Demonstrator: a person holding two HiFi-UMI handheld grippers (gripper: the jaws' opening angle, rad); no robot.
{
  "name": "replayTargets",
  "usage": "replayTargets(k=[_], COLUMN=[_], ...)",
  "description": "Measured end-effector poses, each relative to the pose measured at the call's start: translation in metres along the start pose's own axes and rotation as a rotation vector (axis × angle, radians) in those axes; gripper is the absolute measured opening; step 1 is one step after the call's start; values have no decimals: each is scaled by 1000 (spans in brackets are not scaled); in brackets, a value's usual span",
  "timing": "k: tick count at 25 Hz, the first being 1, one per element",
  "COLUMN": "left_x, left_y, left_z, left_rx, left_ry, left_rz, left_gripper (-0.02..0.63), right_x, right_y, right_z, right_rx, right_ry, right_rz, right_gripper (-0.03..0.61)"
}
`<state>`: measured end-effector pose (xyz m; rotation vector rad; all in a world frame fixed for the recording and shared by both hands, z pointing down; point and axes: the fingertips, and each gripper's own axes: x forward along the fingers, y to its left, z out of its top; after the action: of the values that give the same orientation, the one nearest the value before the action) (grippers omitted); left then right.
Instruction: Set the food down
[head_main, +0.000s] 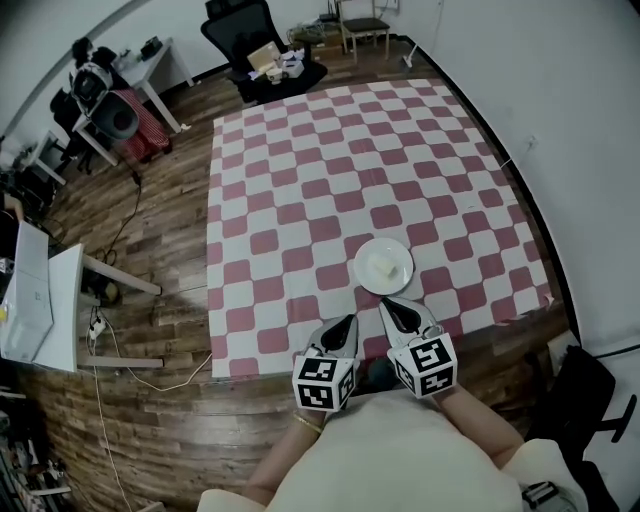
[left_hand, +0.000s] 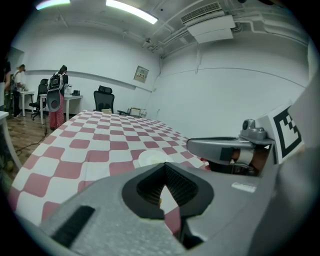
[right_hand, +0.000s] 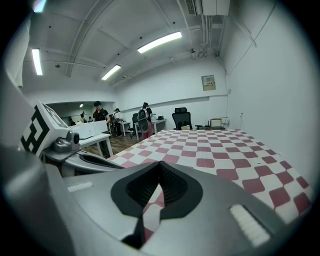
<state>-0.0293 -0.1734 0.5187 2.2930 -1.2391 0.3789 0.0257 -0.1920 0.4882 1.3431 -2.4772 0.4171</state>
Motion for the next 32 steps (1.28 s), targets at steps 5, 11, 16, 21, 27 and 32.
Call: replayTargets(k=[5, 11, 16, 21, 27, 32], left_x=[-11, -22, -24, -24, -24, -23], left_y=[-1, -1, -2, -4, -3, -4], left_z=[-1, -7, -9, -6, -4, -4], left_rx=[18, 29, 40, 49, 55, 53], left_ry=[-1, 0, 0, -8, -11, -11], left_rz=[-21, -35, -44, -50, -54, -59], left_gripper=[6, 6, 6, 6, 6, 6], right_x=[-8, -16, -20, -20, -19, -19], right_y=[9, 20, 23, 21, 23, 22], right_z=[0, -9, -12, -12, -10, -9], right_rx=[11, -3, -10, -6, -14, -18], right_ry=[-29, -21, -17, -20, -23, -26], right_rz=[-30, -46, -61, -69, -68, -71], right_gripper=[2, 0, 2, 2, 2, 2])
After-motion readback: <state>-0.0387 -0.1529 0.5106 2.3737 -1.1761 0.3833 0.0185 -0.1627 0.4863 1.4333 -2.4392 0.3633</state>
